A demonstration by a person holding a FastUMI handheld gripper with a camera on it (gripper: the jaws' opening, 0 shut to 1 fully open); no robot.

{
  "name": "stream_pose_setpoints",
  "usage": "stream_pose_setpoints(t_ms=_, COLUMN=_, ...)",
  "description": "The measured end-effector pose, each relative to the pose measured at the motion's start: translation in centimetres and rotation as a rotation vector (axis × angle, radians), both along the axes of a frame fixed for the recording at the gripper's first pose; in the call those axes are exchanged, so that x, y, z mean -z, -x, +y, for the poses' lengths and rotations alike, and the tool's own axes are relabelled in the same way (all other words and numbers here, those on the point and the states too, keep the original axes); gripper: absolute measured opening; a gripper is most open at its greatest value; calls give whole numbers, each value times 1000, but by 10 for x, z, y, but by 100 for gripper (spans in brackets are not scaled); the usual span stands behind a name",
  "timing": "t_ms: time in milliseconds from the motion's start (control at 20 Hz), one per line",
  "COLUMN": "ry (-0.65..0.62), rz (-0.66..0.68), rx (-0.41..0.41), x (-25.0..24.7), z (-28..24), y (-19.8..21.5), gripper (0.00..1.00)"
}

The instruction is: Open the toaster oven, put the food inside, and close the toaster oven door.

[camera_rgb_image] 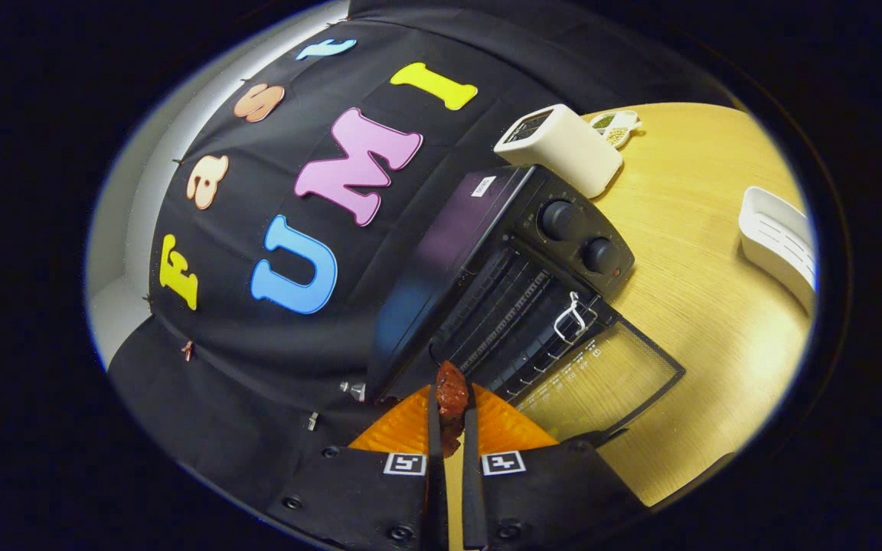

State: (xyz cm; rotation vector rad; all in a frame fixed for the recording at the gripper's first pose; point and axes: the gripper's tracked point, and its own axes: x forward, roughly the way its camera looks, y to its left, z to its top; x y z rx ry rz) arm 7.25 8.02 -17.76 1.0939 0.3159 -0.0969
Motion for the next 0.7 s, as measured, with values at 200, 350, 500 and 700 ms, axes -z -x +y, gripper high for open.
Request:
stream_pose_setpoints(t_ms=200, ry=-20, rz=-24, rx=63, x=16, z=-6, y=-31, gripper=12)
stream_pose_setpoints(t_ms=350, ry=-34, rz=-44, rx=101, x=28, z=-5, y=-53, gripper=11)
stream_pose_setpoints(t_ms=500, ry=-43, rz=-44, rx=129, x=40, z=1, y=-70, gripper=12)
stream_pose_setpoints(t_ms=700, ry=29, rz=-23, rx=161, x=54, z=0, y=-81, gripper=11)
